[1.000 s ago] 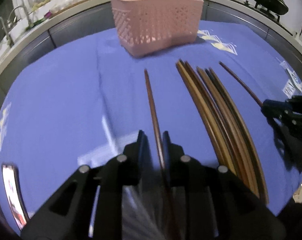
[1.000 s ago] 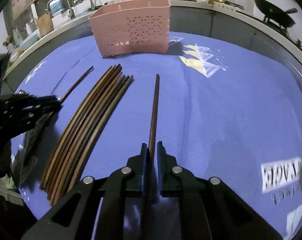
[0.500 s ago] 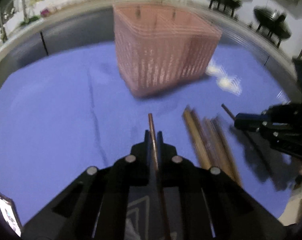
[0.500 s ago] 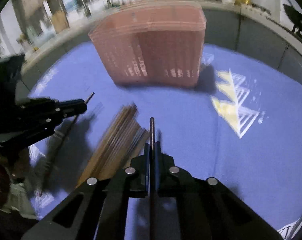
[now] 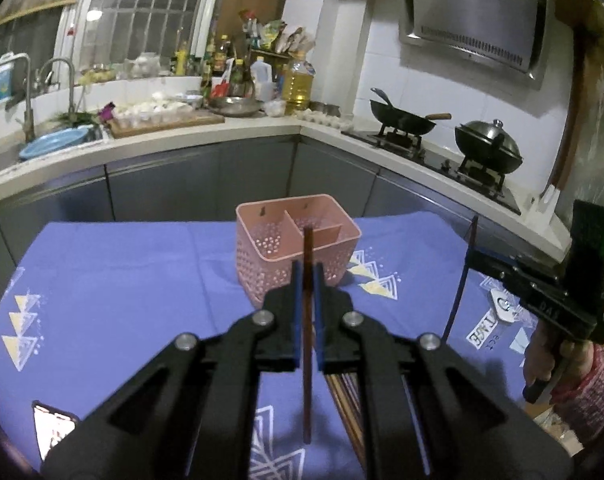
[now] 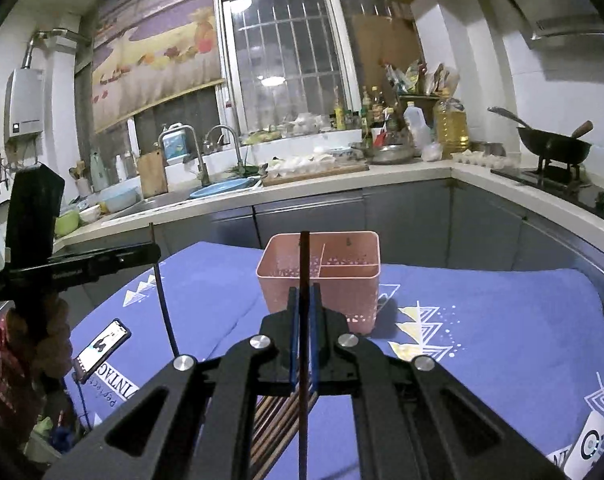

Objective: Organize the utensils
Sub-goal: 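Carry the chopstick into the pink holder and open the left tool while the right tool does likewise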

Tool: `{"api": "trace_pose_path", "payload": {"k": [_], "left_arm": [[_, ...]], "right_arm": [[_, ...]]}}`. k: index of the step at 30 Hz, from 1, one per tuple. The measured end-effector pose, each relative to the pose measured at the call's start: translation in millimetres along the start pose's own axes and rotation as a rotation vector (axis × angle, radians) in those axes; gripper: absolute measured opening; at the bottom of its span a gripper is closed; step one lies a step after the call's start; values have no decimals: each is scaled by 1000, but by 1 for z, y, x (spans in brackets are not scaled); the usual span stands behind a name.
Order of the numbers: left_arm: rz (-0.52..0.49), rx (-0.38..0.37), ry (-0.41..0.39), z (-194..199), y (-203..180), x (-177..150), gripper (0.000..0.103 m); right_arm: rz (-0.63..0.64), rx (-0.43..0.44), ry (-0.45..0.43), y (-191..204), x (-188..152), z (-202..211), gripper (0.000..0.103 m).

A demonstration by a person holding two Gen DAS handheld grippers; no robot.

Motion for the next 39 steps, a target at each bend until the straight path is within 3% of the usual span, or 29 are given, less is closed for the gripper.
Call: {"api": "trace_pose_path", "payload": {"k": [9,12,19,22,25,27,30,39], "left_arm": [[-6,-12,-7,0,2,8,4],[10,-34,-22,3,2,22,4],[9,-70,-195,19,-4,113,4],[-11,-36,-277,10,-6,153,4],[-37,30,-323,-15,-6,171,4],[-45,57,-314,-36,-3,171,4],[-38,90,-244,-78,8,158,4],[-8,109,-63,-147,34,91,4]], "right_arm": [[-5,7,10,4,10,-6,5],[-22,33,-12,5,28,-8,5],[6,64,-162,11,112,-28,5],[19,54,-247,14,149,-52,5],[37,28,-321,18,166,-82,5],[51,11,-335,18,164,-103,5],[46,2,-286,13,147,-140,5],[-1,22,-32,-6,63,-207,5]]}}
Point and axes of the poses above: each gripper's, at about its wrist camera, not at the fingertips, and z roughly against the way its jaws point, y to its left, x to its top, the point moved 3 cm from there along -z, roughly the way its jaws point, and after that the axes turned 13 degrees about -y, right-handed, at the moved point
